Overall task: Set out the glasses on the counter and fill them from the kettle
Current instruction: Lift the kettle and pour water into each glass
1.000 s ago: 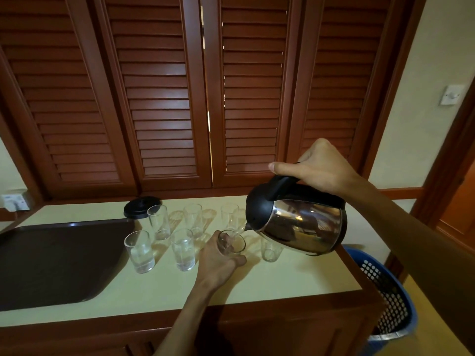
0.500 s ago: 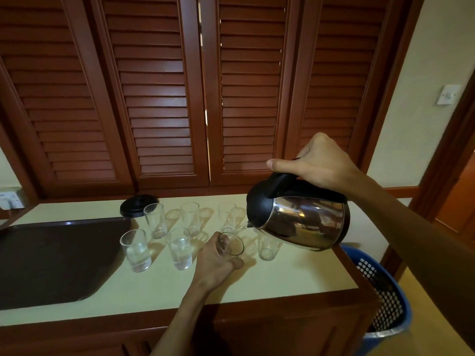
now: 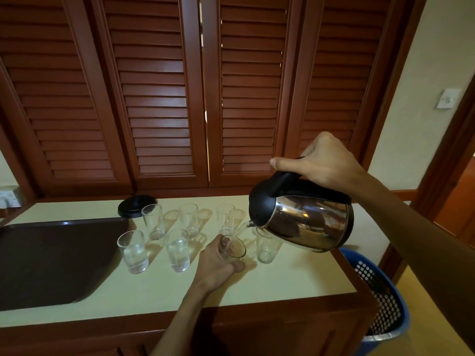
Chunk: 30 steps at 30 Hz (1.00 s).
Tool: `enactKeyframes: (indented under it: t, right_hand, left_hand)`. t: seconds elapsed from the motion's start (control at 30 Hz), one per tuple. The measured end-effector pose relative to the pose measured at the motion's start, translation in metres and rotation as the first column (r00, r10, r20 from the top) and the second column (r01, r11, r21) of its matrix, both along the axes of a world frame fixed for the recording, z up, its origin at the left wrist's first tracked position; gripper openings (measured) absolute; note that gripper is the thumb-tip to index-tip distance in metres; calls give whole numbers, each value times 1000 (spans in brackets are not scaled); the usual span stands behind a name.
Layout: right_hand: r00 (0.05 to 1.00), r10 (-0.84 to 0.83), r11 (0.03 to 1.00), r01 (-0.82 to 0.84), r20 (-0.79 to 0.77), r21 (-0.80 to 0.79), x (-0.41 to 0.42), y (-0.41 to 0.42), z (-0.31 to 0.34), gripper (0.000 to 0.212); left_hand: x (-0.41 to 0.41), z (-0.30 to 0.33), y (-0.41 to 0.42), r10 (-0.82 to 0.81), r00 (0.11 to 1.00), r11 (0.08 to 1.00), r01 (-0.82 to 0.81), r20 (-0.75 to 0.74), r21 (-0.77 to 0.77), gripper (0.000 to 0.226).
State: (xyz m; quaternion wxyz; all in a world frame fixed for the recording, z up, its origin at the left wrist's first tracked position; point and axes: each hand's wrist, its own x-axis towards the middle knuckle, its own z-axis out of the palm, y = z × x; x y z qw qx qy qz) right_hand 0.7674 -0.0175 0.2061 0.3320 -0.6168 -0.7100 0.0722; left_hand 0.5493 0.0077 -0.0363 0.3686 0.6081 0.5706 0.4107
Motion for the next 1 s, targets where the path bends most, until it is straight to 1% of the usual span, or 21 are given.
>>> enactKeyframes:
  t: [0.1, 0.27, 0.37, 0.43, 0.53, 0.57, 0.7, 0.77, 0.8, 0.9, 1.0]
  right_hand:
    - [1000, 4, 1000, -4, -12, 8, 2, 1, -2, 70]
    - [999, 5, 1000, -4, -43, 10, 6, 2, -3, 62]
    - [999, -5, 1000, 5, -51, 7, 6, 3, -5, 66]
    - [996, -12, 1000, 13, -85, 12, 7, 3, -7, 69]
    - [989, 1, 1000, 0, -151, 3, 8, 4, -11, 54]
    - [985, 16, 1000, -15, -169, 5, 9, 4, -12, 53]
    - [973, 17, 999, -9, -230, 34, 12, 6, -19, 59]
    - [965, 16, 999, -5, -263, 41, 11, 5, -21, 68]
    - [959, 16, 999, -6, -283, 36, 12, 5, -22, 69]
    - [939, -1, 1000, 8, -343, 19, 15, 2, -26, 59]
    - [918, -35, 999, 49, -396, 25, 14, 3, -32, 63]
  left_hand:
    - [1, 1, 0, -21, 1000, 1000, 21, -1, -1, 48]
    - [4, 1, 1, -29, 999, 999, 30, 34, -21, 47]
    - [7, 4, 3, -41, 998, 999, 42, 50, -20, 46]
    - [8, 7, 4, -42, 997, 999, 43, 65, -20, 45]
    - [9, 11, 6, -30, 996, 999, 32, 82, -26, 46]
    - [9, 12, 7, -30, 996, 999, 33, 86, -29, 46]
    - [9, 21, 10, -28, 992, 999, 33, 119, -36, 44]
    - [10, 26, 10, -28, 991, 999, 32, 132, -29, 44]
    - [11, 29, 11, -27, 990, 999, 30, 137, -21, 43]
    - [12, 35, 9, -30, 986, 999, 31, 162, -6, 40]
    - [11, 39, 8, -21, 981, 1000, 20, 190, 7, 39]
